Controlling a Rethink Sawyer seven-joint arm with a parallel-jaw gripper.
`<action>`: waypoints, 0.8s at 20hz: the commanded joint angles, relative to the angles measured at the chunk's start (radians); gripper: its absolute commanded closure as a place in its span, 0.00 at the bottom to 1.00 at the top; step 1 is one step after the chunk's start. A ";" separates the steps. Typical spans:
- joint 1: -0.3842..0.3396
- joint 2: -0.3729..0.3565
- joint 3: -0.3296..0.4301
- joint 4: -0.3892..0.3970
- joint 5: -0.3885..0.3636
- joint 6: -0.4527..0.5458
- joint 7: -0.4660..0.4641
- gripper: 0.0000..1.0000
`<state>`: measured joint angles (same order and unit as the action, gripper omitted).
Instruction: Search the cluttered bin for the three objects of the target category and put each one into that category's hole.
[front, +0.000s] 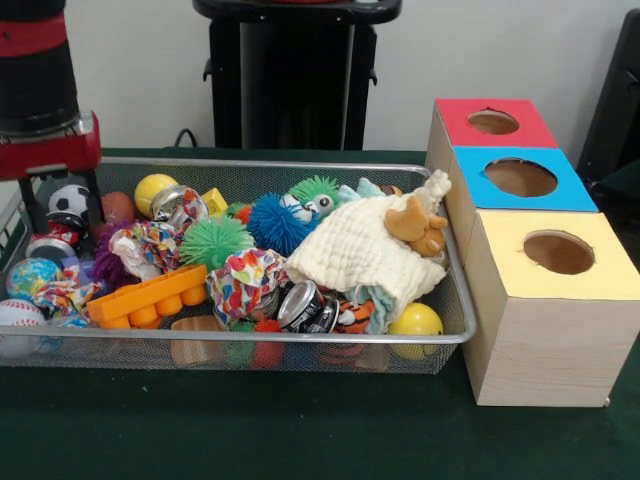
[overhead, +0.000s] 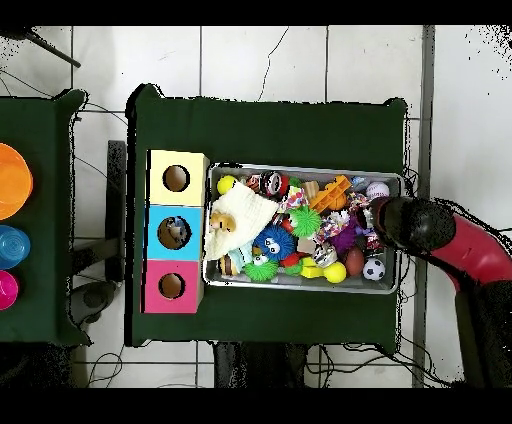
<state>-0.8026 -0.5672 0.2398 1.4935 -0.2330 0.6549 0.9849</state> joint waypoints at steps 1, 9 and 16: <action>0.006 -0.086 -0.025 0.107 0.073 0.057 0.222 0.00; -0.050 0.017 0.019 0.169 0.052 -0.319 0.248 0.00; -0.037 0.065 -0.009 0.166 0.077 -0.436 0.271 0.00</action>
<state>-0.8328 -0.5801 0.2168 1.5624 -0.1860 0.2631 0.9849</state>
